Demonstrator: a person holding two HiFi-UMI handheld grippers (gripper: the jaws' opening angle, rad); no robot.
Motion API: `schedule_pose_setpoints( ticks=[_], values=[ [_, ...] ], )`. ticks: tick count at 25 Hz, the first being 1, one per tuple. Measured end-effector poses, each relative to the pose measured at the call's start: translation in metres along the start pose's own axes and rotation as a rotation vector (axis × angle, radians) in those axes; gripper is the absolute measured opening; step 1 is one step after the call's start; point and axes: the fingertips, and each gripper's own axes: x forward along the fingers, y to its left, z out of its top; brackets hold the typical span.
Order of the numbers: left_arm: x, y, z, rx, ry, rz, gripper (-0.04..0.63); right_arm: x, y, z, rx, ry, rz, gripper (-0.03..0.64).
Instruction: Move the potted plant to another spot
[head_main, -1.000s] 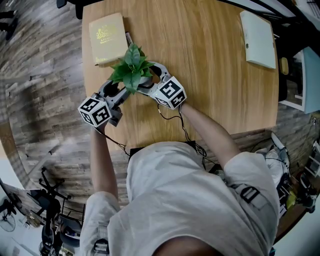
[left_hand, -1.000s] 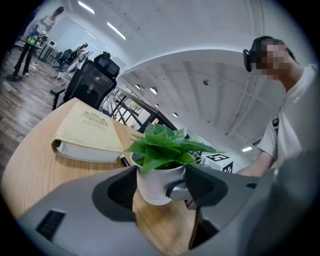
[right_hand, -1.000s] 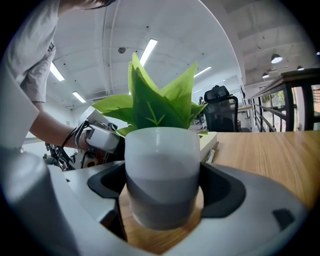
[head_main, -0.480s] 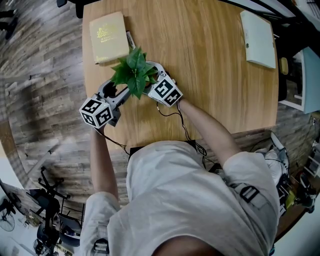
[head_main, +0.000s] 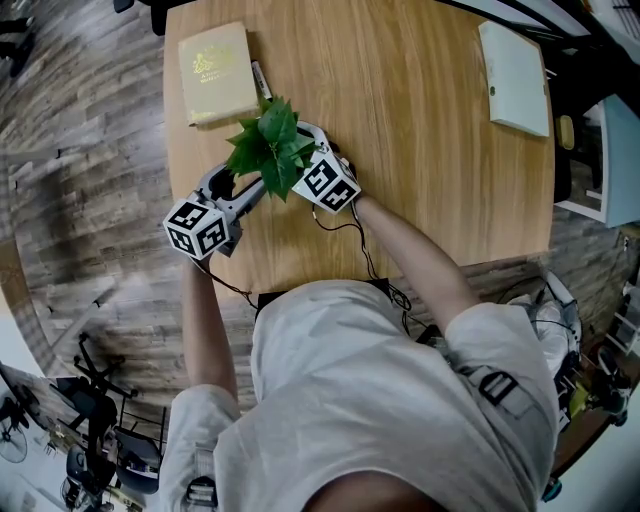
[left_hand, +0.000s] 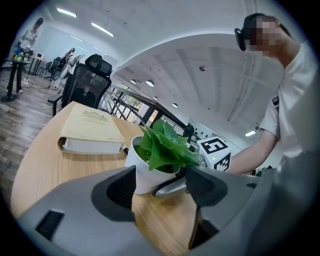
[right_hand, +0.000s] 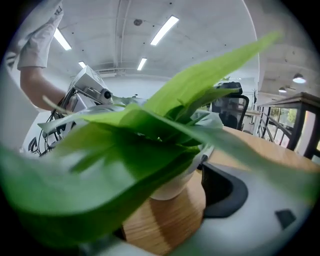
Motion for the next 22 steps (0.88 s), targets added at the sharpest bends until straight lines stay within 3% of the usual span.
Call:
schedule_pose_setpoints(
  ticks=[7, 13, 18, 22],
  values=[
    [-0.019, 0.005, -0.016, -0.08, -0.042, 0.061, 0.318, -0.013, -0.004, -0.014, 0.033, 0.028, -0.015, 0.48],
    [-0.031, -0.005, -0.047, -0.129, -0.03, 0.139, 0.318, -0.037, -0.001, -0.03, 0.031, 0.048, -0.011, 0.471],
    [-0.019, -0.025, -0.071, -0.172, -0.01, 0.164, 0.304, -0.059, 0.002, -0.046, 0.054, 0.062, -0.015, 0.444],
    [0.005, -0.048, -0.078, -0.167, 0.019, 0.156, 0.27, -0.083, 0.001, -0.059, 0.06, 0.075, -0.04, 0.372]
  ],
)
